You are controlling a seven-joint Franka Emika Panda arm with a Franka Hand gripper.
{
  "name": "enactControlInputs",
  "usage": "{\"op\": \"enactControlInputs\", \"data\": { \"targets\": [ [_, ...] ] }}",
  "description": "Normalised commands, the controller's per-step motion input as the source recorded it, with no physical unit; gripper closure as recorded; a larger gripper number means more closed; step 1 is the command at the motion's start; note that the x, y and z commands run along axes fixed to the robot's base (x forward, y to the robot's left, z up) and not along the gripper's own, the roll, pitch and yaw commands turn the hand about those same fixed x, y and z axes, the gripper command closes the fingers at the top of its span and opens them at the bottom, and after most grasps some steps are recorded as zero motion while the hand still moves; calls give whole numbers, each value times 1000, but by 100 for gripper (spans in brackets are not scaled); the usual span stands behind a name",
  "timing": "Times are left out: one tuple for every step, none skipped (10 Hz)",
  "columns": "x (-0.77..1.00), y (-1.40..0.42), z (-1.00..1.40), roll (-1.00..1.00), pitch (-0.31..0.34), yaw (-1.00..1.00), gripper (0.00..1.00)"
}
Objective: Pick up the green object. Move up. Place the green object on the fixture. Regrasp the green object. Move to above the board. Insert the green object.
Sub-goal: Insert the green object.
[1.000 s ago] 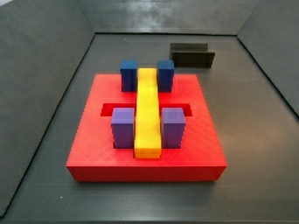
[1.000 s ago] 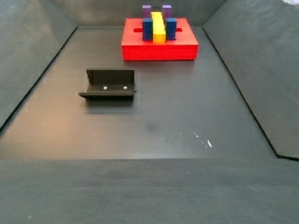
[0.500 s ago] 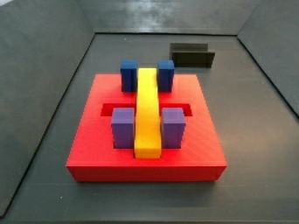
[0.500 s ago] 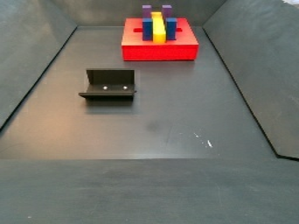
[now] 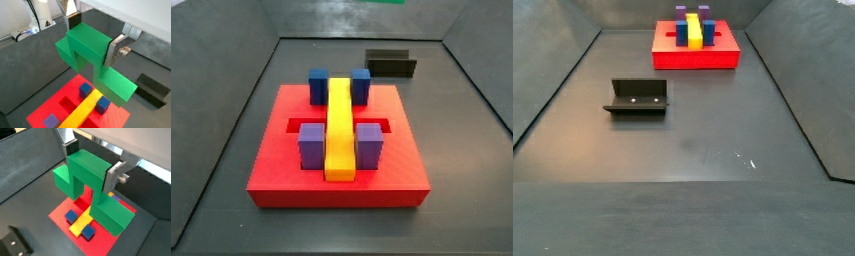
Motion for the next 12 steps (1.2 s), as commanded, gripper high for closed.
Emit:
{"op": "enactControlInputs", "data": {
  "targets": [
    [0,0,-74,-39,-9,0,100],
    [0,0,-134,-93,-37,0,100],
    [0,0,-174,-221,-97,29,100],
    [0,0,-203,-241,-97,91,100],
    [-394,-214,-269,-203,-81,143,100],
    [-329,-177,-377,-213,-90,137,100],
    [-211,-160,-437,-206,-106,151,100],
    [3,-80,-414,-123,-156,169,100],
    [189,-54,-383,-80,-204,126,100],
    [203,-49,-360,-86,-211,120,100],
    [214,-60,-351,-86,-203,126,100],
    [183,-103,-337,-71,-199,117,100]
  ]
}}
